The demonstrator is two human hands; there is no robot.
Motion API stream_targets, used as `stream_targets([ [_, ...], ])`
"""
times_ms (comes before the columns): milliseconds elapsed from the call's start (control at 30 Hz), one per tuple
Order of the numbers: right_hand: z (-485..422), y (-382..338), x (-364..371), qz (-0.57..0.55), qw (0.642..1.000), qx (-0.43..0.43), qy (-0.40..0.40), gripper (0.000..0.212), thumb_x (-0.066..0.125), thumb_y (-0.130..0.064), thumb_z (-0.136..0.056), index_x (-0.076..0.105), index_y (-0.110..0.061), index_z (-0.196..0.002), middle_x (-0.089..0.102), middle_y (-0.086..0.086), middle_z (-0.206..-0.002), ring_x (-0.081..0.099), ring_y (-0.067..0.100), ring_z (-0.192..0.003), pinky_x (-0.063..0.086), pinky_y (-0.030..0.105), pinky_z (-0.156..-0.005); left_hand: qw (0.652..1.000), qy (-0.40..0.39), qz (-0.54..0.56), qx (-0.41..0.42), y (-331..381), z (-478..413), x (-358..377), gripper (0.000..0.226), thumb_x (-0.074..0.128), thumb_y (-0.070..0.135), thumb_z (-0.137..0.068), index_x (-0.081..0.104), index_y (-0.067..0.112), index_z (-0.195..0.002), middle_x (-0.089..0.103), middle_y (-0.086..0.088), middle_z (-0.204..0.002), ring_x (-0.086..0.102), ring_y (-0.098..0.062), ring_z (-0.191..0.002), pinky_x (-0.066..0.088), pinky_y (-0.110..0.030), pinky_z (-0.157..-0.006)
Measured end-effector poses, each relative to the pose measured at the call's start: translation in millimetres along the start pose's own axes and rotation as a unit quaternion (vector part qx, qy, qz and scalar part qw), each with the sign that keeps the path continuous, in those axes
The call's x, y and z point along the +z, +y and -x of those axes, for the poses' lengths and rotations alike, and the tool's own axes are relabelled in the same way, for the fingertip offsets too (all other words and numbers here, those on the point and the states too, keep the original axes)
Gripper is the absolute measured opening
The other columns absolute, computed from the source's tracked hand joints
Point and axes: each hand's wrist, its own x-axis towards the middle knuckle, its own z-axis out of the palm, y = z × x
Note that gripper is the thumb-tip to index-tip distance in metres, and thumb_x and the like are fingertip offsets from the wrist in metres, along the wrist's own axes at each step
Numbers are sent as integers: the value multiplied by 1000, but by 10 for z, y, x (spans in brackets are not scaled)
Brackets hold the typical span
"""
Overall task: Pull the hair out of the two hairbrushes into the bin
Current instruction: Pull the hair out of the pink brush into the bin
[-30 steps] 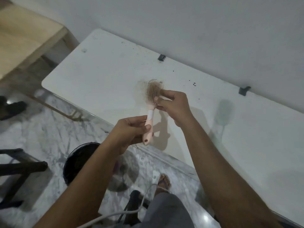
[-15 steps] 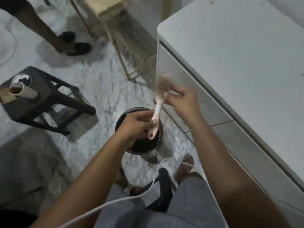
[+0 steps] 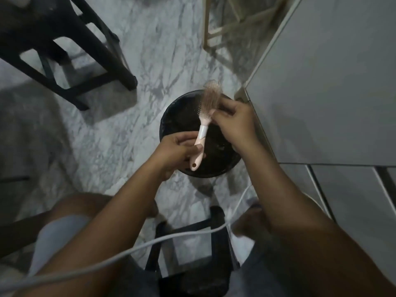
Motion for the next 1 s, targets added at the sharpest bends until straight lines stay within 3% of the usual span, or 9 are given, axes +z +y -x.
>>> stream_targets([
  [133, -39, 346, 263, 15, 1000, -11, -5, 38, 72, -6, -84, 69, -8, -122, 77, 6, -103, 75, 13, -93, 60, 45, -90, 999, 19, -17, 32, -285, -147, -168, 22, 69, 11, -94, 70, 13, -116, 77, -10, -93, 78, -23, -74, 63, -45, -64],
  [267, 164, 388, 365, 34, 999, -33, -14, 34, 75, -10, -79, 73, -11, -113, 78, 3, -96, 76, 14, -88, 61, 45, -87, 998, 20, -25, 57, -515, -45, -320, 29, 71, 9, -92, 70, 14, -121, 76, -12, -102, 78, -25, -76, 61, -39, -60],
  [333, 345, 282, 339, 74, 995, -63, -18, 30, 78, -12, -78, 75, -14, -108, 78, -1, -94, 75, 10, -85, 61, 37, -86, 997, 15, -32, 69, -580, 121, -353, 31, 71, 11, -93, 69, 14, -124, 77, -12, -102, 78, -24, -78, 62, -40, -64],
  [433, 586, 75, 268, 200, 972, -123, -15, 55, 83, -16, -77, 63, -15, -128, 69, -8, -112, 70, 5, -93, 55, 17, -84, 994, 10, -65, 91, -613, 354, -400, 28, 71, 14, -93, 72, 14, -121, 78, -11, -97, 77, -23, -81, 64, -44, -68],
  [533, 646, -79, 215, 296, 935, -192, -30, 71, 85, -20, -75, 55, -18, -140, 62, 1, -133, 64, 13, -114, 52, 25, -98, 989, -7, -102, 111, -569, 485, -478, 24, 71, 16, -94, 74, 15, -118, 79, -12, -98, 77, -28, -89, 64, -47, -71],
  [600, 594, -121, 200, 331, 918, -214, -51, 66, 84, -22, -77, 58, -19, -137, 63, 1, -134, 62, 12, -118, 49, 23, -101, 987, -25, -108, 118, -522, 485, -531, 22, 69, 14, -95, 73, 14, -117, 79, -14, -95, 78, -27, -88, 64, -47, -70],
  [733, 345, -2, 228, 368, 898, -234, -63, 46, 82, -26, -80, 70, -22, -124, 71, -3, -119, 63, 4, -105, 47, 12, -93, 988, -30, -115, 103, -495, 291, -556, 21, 67, 10, -96, 71, 11, -116, 78, -18, -97, 79, -26, -88, 64, -48, -70],
  [867, 6, 356, 326, 370, 894, -239, -83, 22, 76, -22, -86, 78, -22, -108, 75, -7, -108, 60, -4, -95, 33, -9, -78, 991, -33, -126, 40, -601, -105, -549, 17, 65, 8, -97, 69, 11, -113, 79, -15, -101, 78, -27, -89, 63, -57, -75],
  [1000, -305, 543, 418, 382, 881, -238, -144, 17, 74, -19, -88, 79, -22, -104, 76, -6, -104, 67, 2, -97, 47, 7, -89, 990, -24, -140, 16, -606, -494, -504, 6, 63, 11, -99, 67, 14, -102, 79, -7, -101, 78, -23, -85, 64, -52, -71],
])
